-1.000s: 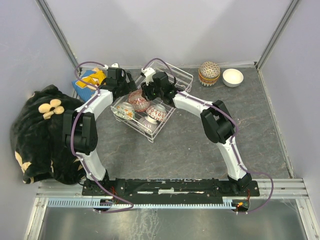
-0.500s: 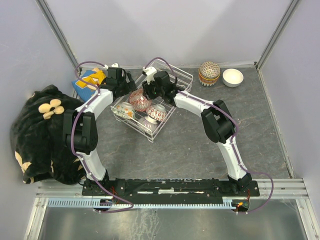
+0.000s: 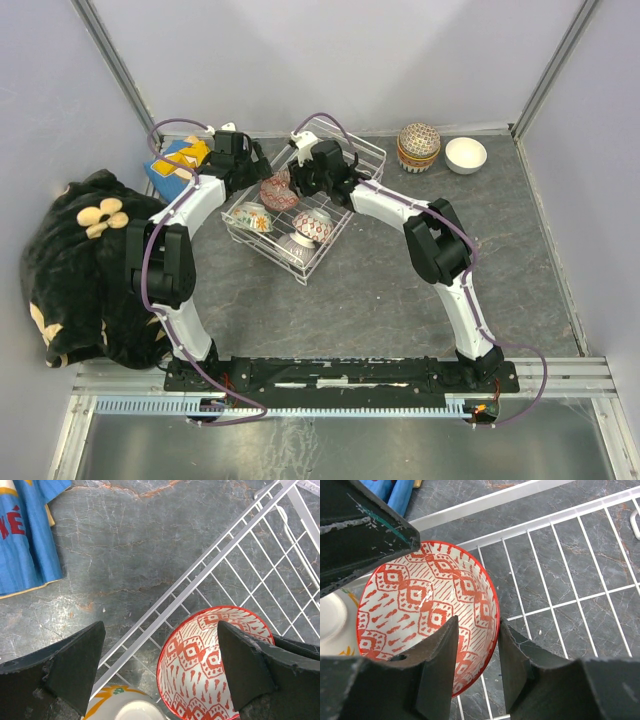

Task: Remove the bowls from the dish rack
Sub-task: Adjust the bowl in the dish rack.

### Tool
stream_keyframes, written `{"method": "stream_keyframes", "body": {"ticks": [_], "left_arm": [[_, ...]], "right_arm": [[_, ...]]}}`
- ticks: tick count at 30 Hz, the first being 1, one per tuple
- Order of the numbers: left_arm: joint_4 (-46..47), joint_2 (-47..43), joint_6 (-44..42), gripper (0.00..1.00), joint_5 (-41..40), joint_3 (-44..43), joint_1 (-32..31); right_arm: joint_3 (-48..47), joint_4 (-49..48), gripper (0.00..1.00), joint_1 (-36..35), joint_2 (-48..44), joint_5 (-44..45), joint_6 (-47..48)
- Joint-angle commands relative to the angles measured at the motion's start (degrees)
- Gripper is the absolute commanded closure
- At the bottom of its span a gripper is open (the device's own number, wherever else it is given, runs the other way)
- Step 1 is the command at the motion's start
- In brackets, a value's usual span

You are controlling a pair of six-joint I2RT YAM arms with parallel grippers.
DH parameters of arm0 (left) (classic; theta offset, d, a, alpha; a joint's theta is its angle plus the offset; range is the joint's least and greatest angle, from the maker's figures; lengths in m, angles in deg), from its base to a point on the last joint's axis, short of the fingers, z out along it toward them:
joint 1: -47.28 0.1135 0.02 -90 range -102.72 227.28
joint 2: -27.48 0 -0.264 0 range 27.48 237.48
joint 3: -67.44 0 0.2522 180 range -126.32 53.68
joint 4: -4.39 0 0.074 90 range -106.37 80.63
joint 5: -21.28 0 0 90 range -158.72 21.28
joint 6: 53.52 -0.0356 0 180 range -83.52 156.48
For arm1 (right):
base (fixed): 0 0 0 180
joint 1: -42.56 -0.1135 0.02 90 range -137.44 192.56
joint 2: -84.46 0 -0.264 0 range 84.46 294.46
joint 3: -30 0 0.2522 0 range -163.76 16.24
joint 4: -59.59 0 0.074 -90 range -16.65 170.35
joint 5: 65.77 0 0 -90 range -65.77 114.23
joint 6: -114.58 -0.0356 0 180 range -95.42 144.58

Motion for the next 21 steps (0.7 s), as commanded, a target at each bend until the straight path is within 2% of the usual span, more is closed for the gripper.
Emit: {"method": "stream_keyframes", "body": {"ticks": [1, 15, 21], "left_arm": [[0.47, -0.21, 0.31, 0.01, -1.0, -2.52, -0.17], [2.8, -4.89, 1.41, 0.01, -4.2, -0.42, -0.17], [2.82, -5.88, 1.38, 0.01, -4.8, -0.57, -0.2]], "right_arm": [[-2.55, -2.66, 0.55, 0.25, 0.76, -0.94, -0.54], [-5.27, 2.11, 0.56, 1.21, 0.93, -0.46, -2.86], [-10.67, 8.97, 0.58, 1.86, 2.01, -0.61, -5.05]]}}
